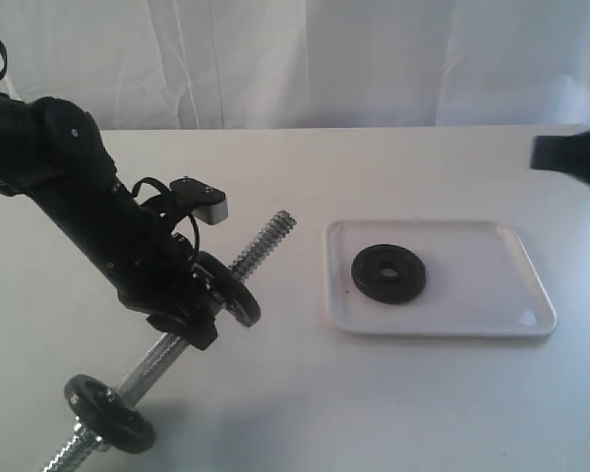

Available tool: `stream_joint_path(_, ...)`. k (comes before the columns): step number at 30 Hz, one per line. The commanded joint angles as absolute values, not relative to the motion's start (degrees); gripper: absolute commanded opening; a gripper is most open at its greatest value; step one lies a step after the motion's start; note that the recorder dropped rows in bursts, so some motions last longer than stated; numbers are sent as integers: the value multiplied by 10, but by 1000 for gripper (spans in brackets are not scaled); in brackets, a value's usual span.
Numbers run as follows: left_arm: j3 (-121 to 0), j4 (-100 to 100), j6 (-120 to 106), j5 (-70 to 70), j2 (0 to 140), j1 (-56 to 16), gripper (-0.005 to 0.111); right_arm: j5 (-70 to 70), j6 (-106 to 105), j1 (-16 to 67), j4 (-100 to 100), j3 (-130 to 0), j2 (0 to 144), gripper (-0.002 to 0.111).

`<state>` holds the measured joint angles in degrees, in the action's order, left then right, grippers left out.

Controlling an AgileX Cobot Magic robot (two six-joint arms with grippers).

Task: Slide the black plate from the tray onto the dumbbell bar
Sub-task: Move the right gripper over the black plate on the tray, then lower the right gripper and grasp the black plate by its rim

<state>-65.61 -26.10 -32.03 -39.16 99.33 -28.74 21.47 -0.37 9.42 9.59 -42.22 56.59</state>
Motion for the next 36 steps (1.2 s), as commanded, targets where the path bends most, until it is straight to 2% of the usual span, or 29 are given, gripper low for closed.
stream_joint_path(1,-666,-325,-315,-395,969,-288,0,341,-73,133,90,-565,758,0)
stream_joint_path(9,-666,-325,-315,-392,969,-288,0,376,-102,166,87,-741,970,0)
stream_joint_path(18,-666,-325,-315,-392,970,-288,0,413,-102,166,103,-792,1060,3)
stream_joint_path(20,-666,-325,-315,-392,970,-288,0,436,-102,166,105,-807,1078,11)
stream_joint_path(22,-666,-325,-315,-392,970,-288,0,446,-102,166,105,-816,1091,26)
stream_joint_path(25,-666,-325,-315,-392,970,-288,0,446,-104,166,105,-817,1103,62)
stream_joint_path(26,-666,-325,-315,-392,970,-288,0,446,-105,166,105,-817,1108,80)
stream_joint_path(28,-666,-325,-315,-392,970,-288,0,445,-105,166,105,-817,1114,103)
stream_joint_path(36,-666,-325,-315,-392,970,-288,0,436,-107,166,109,-817,1131,105)
